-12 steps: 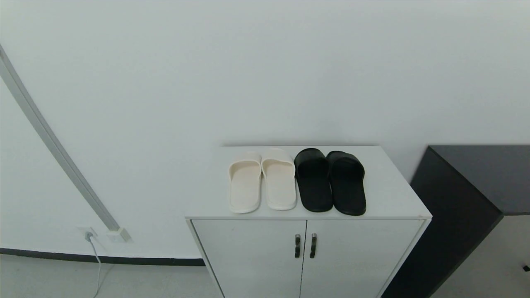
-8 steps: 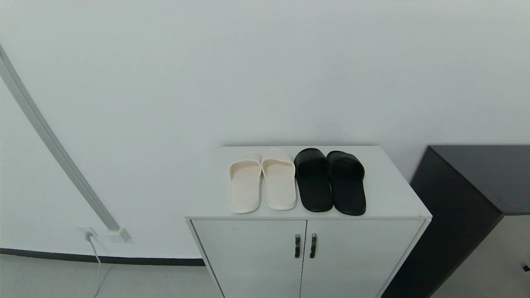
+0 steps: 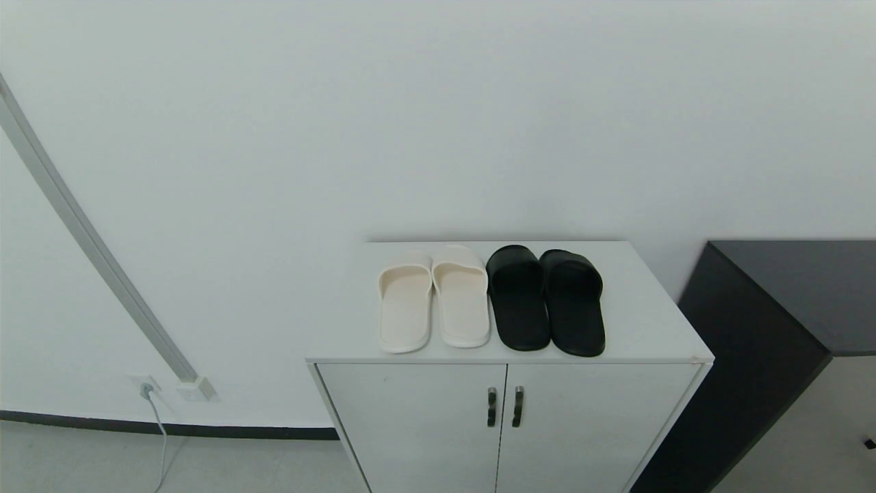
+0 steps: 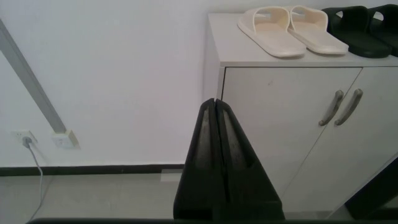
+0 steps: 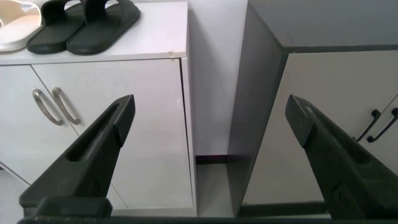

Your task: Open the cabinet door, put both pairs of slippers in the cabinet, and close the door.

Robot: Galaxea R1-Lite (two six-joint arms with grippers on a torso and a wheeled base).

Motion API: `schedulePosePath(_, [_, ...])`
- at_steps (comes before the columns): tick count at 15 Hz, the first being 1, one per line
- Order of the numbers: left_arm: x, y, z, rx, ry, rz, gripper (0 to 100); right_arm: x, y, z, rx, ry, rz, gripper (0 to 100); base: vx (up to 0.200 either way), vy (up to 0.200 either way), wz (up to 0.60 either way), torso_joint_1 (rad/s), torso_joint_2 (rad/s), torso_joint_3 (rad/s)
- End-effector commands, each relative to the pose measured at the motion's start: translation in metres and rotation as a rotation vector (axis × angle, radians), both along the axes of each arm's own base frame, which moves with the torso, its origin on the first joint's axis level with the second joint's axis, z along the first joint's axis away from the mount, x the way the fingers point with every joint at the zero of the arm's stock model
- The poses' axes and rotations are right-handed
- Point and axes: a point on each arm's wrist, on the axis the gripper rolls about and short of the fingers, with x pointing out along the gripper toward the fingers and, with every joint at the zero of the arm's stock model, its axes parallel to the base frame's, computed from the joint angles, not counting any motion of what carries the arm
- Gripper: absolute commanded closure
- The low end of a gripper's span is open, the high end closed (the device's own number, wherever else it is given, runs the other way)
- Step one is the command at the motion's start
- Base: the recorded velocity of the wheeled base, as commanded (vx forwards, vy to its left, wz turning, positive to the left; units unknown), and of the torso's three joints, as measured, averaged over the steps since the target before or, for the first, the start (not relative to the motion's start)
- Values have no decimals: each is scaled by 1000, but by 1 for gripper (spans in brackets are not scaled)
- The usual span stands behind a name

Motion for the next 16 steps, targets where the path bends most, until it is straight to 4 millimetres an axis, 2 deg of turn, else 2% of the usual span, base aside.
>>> schedulePosePath(1, [0,0,0,-1,1,0,100,0,0,1,-20,-1,-1,0,0,0,0,0,0,0])
schedulePosePath(9, [0,0,0,0,1,-3,100,0,0,1,-46,-9,18,0,0,0,0,0,0,0])
schedulePosePath(10, [0,0,0,0,1,-1,100,-1,0,9,-45,-55,12,0,0,0,0,0,0,0])
schedulePosePath(11, [0,0,0,0,1,-1,100,-19,0,67,10,-283,24,0,0,0,0,0,0,0])
schedulePosePath(12, [0,0,0,0,1,-1,100,-11,0,92,57,-194,44,0,0,0,0,0,0,0])
schedulePosePath(13, [0,0,0,2,1,-1,100,3,0,102,55,-76,53,0,0,0,0,0,0,0])
schedulePosePath(16, [0,0,0,0,1,-1,100,61,4,103,56,186,155,0,0,0,0,0,0,0])
